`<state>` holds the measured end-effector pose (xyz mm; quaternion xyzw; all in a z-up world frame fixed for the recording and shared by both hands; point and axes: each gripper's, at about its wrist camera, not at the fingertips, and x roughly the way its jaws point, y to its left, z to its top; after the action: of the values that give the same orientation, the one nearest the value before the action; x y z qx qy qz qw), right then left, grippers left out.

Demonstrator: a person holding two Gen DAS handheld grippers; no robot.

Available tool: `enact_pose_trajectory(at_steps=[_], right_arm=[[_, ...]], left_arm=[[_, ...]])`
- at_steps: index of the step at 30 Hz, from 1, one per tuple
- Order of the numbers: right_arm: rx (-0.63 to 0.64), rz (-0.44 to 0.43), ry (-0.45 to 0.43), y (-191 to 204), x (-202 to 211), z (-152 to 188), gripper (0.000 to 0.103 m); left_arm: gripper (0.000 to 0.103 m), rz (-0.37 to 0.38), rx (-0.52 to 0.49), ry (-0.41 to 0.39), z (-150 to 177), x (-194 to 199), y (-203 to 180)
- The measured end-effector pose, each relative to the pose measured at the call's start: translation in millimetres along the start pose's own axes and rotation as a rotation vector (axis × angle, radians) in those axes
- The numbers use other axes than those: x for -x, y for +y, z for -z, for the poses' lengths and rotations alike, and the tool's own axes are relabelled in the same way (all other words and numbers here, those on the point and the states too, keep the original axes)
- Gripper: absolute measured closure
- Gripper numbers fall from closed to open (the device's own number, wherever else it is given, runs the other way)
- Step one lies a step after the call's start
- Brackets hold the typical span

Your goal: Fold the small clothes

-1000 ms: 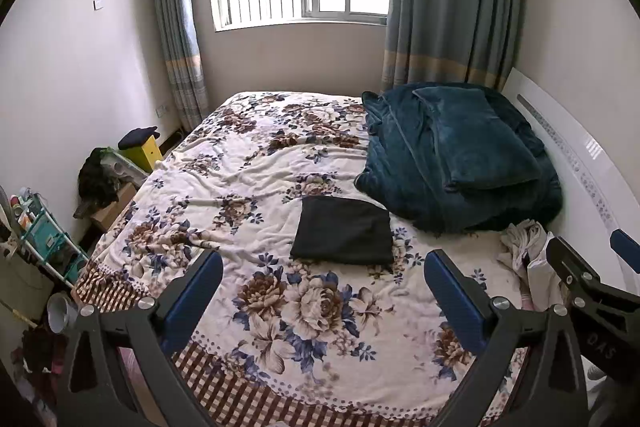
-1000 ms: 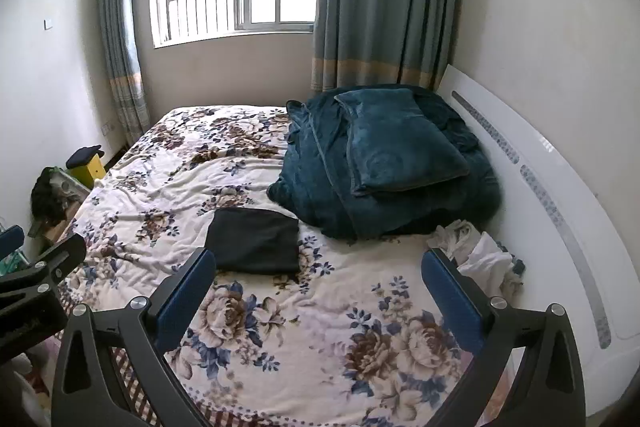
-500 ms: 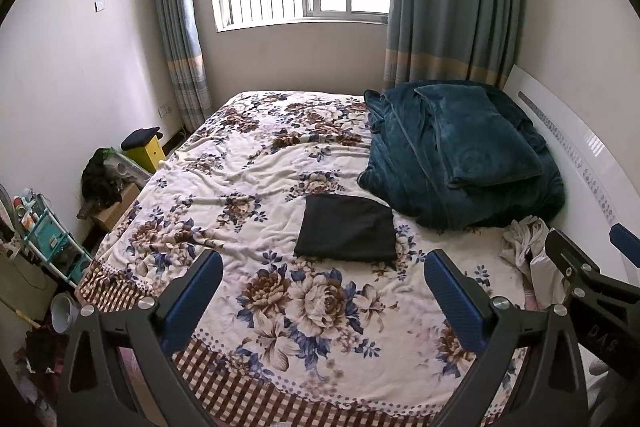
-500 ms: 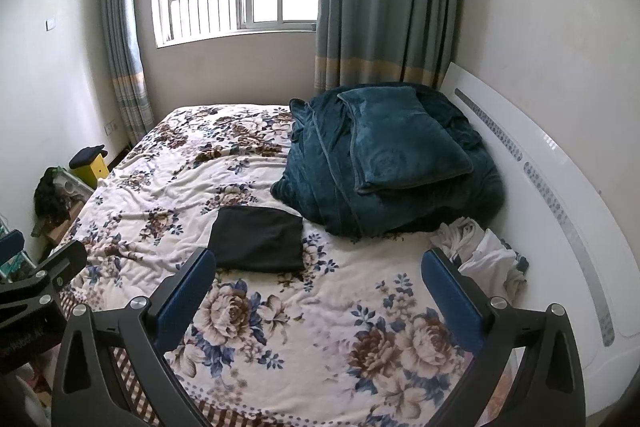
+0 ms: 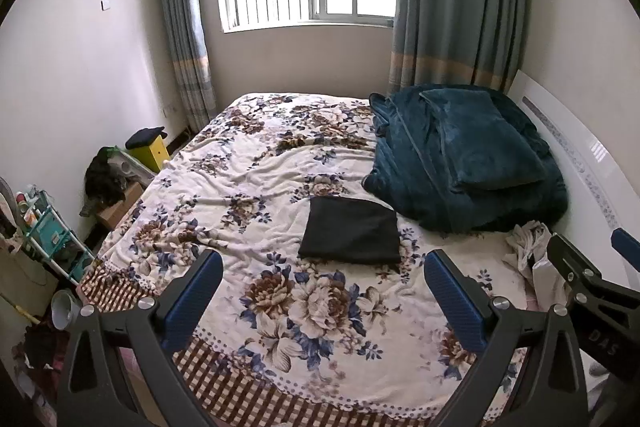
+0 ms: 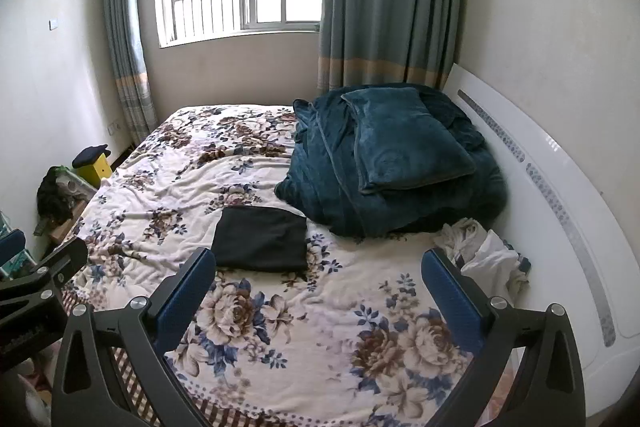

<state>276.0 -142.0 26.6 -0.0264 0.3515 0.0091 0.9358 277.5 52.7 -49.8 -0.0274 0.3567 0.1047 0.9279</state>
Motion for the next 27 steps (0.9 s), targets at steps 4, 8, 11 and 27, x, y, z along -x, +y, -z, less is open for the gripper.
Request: enact_pose_trajectory(at_steps=[4, 8, 11, 27], right_arm=[[0.003, -0.003, 0.000, 4.7, 0.8, -0.9, 0.000], [0.003, -0.006, 0.000, 6.5, 1.3, -1.5, 0.000], [0.002, -0.003, -0.002, 6.3, 1.8, 0.2, 0.000], [-0.001, -0.006, -0.002, 10.3, 2.5, 1.3, 0.000]], left_arm=[[0.000, -0.004, 0.003, -0.001, -1.4, -0.2, 0.2], [0.000, -0.004, 0.000, -0.001, -1.3, -0.3, 0.8], [0.000, -0.003, 0.001, -0.001, -1.5, -0.2, 1.2], [0.000, -0.007, 0.003, 0.000, -1.5, -0.8, 1.3]])
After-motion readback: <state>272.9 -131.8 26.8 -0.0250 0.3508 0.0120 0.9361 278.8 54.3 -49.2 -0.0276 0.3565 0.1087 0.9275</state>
